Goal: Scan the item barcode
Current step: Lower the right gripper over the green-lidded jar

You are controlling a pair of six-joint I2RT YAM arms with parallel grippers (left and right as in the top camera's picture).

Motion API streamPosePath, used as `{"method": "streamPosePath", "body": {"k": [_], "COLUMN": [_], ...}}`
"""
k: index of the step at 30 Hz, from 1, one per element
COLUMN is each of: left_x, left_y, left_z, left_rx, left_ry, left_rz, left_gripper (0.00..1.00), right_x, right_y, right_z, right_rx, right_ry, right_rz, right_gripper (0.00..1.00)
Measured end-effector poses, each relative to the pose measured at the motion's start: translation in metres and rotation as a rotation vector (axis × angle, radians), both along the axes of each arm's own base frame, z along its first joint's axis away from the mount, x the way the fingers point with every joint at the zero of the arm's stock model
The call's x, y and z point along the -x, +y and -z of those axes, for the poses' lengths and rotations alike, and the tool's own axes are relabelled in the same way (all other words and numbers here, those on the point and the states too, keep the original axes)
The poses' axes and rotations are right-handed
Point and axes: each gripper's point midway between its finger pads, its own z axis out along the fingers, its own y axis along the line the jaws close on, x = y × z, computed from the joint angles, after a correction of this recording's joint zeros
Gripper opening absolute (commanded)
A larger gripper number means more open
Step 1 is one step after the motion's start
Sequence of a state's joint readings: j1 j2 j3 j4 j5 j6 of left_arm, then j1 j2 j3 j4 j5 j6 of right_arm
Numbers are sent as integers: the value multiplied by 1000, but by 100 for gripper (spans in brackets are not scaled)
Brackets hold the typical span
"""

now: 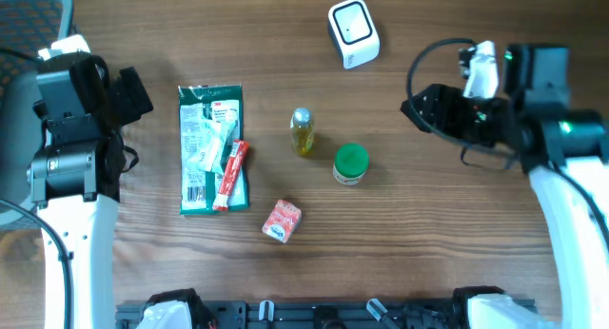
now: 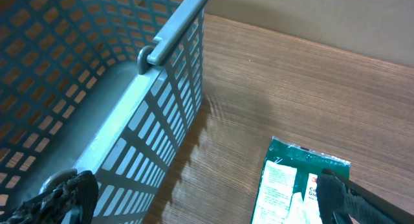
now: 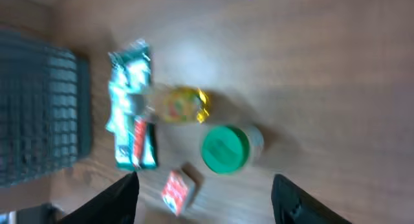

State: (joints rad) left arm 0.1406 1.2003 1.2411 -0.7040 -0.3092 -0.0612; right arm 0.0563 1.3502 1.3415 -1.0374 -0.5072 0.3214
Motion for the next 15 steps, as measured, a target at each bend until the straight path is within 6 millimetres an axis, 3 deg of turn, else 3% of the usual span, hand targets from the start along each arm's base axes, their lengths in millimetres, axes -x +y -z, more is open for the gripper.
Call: {"method": "streamPosePath", "body": {"k": [2, 6, 11, 15], "left_x": [0, 0, 0, 0], "left_y": [0, 0, 0, 0], "left_z": [0, 0, 0, 0], "left_rx": [0, 0, 0, 0], "left_ry": [0, 0, 0, 0], "left_rz": [0, 0, 0, 0], "left_gripper": [100, 100, 100, 100], "right_x": [0, 6, 15, 18], "right_y": [-1, 5, 25, 35], "right_z": [22, 71, 102, 111], "right_rx": [15, 101, 219, 310], "right_ry": [94, 282, 359, 354], "right_rz": [10, -9, -78, -89], "right_gripper": [74, 78, 83, 86]}}
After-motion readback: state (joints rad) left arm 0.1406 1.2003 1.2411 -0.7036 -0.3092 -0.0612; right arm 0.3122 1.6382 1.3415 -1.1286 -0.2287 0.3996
